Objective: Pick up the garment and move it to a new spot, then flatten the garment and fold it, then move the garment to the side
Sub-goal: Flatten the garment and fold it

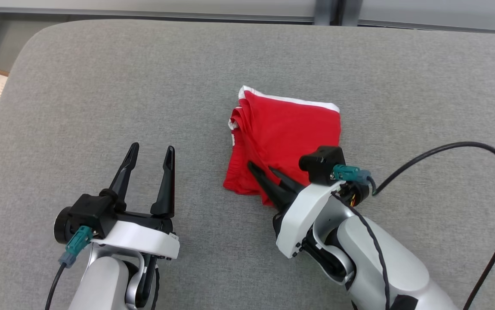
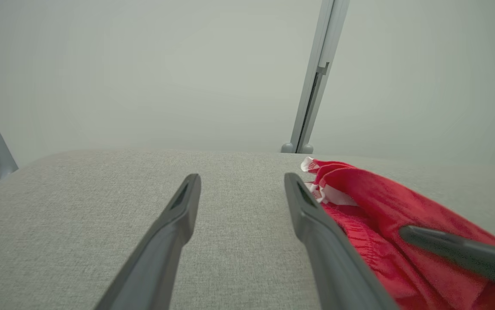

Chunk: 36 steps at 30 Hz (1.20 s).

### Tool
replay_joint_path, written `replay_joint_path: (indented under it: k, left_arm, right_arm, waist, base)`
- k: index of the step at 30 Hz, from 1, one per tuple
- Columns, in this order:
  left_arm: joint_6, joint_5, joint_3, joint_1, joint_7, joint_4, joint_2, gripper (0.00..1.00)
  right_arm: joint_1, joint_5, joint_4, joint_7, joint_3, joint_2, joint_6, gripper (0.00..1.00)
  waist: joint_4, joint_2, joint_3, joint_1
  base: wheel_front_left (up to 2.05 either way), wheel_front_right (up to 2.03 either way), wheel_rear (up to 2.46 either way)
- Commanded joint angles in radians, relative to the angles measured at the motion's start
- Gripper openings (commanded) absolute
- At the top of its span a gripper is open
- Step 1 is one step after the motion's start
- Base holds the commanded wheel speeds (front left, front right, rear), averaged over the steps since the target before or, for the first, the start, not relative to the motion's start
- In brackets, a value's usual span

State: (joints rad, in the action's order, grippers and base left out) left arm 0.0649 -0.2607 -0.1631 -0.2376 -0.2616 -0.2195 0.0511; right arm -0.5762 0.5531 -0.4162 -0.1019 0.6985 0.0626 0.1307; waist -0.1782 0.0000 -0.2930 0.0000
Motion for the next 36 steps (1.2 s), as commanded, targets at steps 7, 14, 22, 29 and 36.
replay_joint_path:
  k: [7,14,22,29,36]
  left_arm:
    - [-0.014,-0.010,0.000,-0.010,-0.004,0.003,0.002,1.00]
    - [-0.016,0.003,0.006,-0.019,-0.004,0.006,0.002,1.00]
    - [-0.019,0.027,0.027,-0.008,-0.004,0.012,0.011,1.00]
    - [-0.024,0.041,0.049,0.020,-0.004,0.019,0.035,1.00]
    - [-0.029,0.044,0.057,0.056,-0.004,0.017,0.057,1.00]
  right_arm:
    - [-0.056,0.061,-0.109,0.123,0.094,-0.010,0.000,1.00]
    - [-0.086,0.090,-0.048,0.277,0.149,0.005,0.000,1.00]
    - [-0.004,0.039,0.028,0.362,-0.066,0.105,0.000,1.00]
    - [0.174,-0.066,0.127,0.366,-0.351,0.167,0.000,1.00]
    - [0.368,-0.172,0.247,0.309,-0.546,0.159,0.000,1.00]
  waist:
    - [-0.009,0.0000,-0.013,0.0000]
    - [0.011,0.0000,-0.008,0.0000]
    - [0.053,0.0000,0.014,0.0000]
    - [0.105,0.0000,0.036,0.0000]
    - [0.145,0.0000,0.068,0.0000]
  base:
    - [0.00,0.00,0.00]
    - [0.00,0.00,0.00]
    - [0.00,0.00,0.00]
    - [0.00,0.00,0.00]
    - [0.00,0.00,0.00]
